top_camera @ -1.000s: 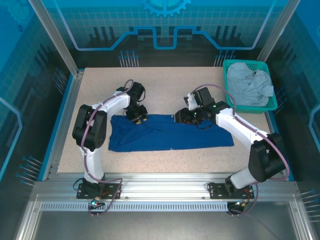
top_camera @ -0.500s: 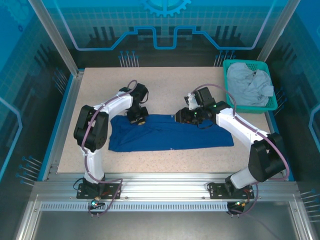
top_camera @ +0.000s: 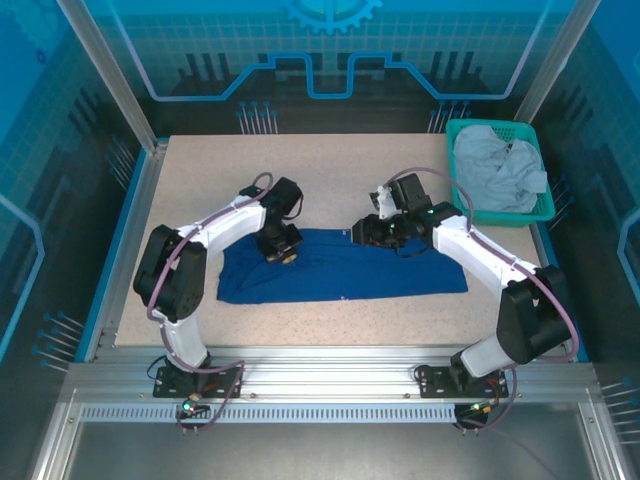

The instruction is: Fold and stack the t-shirts

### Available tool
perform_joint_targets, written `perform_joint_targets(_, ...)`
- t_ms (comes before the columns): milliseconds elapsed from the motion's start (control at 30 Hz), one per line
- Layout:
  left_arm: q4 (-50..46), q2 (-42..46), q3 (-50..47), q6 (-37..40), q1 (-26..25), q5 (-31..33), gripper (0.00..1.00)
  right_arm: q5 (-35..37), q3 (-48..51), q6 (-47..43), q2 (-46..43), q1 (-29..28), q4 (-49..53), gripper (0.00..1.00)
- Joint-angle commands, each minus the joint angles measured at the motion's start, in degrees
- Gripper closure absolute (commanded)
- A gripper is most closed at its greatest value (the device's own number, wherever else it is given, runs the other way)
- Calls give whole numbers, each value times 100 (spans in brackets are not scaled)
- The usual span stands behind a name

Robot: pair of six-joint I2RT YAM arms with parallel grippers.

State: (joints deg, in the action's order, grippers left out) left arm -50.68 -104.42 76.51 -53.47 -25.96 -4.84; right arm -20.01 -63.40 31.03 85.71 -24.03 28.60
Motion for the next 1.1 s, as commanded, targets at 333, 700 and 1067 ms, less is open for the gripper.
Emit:
perform_joint_targets(333,634,528,-943,-1752,-281,-576,100,-103,237,-8,-107,100,-87,58)
perform_joint_targets(700,943,690,-1341,-2403,-579,-651,88,-82,344,35,-129,101,-83,58)
perform_joint_targets(1067,713,1072,-1179,-2022,-438,-368,72,68,288,50,-68,109,19,58)
